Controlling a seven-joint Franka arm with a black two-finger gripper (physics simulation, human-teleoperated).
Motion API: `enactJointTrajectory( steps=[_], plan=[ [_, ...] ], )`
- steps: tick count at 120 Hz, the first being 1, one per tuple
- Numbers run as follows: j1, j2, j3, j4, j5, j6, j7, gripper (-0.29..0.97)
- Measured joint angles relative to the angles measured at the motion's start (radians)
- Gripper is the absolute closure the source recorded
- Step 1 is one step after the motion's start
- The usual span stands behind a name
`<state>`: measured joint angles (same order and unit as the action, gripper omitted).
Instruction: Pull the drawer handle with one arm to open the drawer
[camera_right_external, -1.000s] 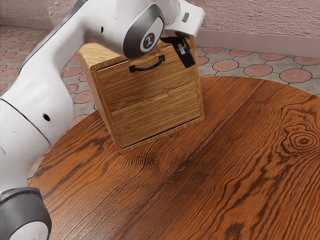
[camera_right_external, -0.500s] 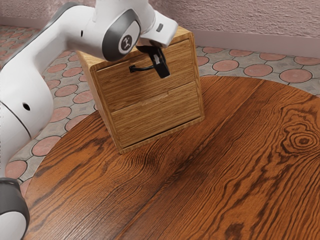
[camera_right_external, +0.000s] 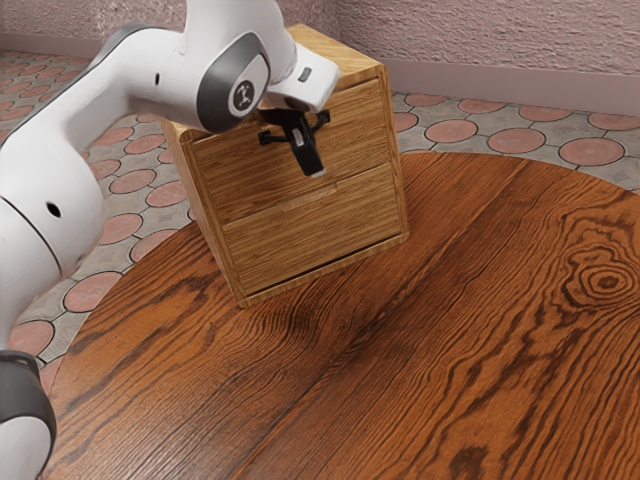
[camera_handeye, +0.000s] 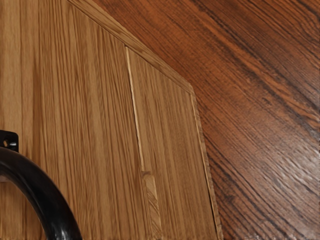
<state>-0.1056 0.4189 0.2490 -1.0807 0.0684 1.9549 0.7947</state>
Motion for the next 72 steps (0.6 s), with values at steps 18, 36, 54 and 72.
enactJointTrajectory(
  steps=[18,36,54,72],
  plan=[
    [-0.021,-0.025,-0.003,-0.037,-0.009,-0.012,0.004,-0.02],
    [-0.122,-0.051,0.019,-0.045,-0.010,-0.028,0.003,0.37],
    [-0.413,-0.161,0.000,0.286,0.124,-0.176,-0.014,0.42],
    [-0.420,-0.214,0.002,0.273,0.203,-0.298,-0.019,0.17]
  ],
)
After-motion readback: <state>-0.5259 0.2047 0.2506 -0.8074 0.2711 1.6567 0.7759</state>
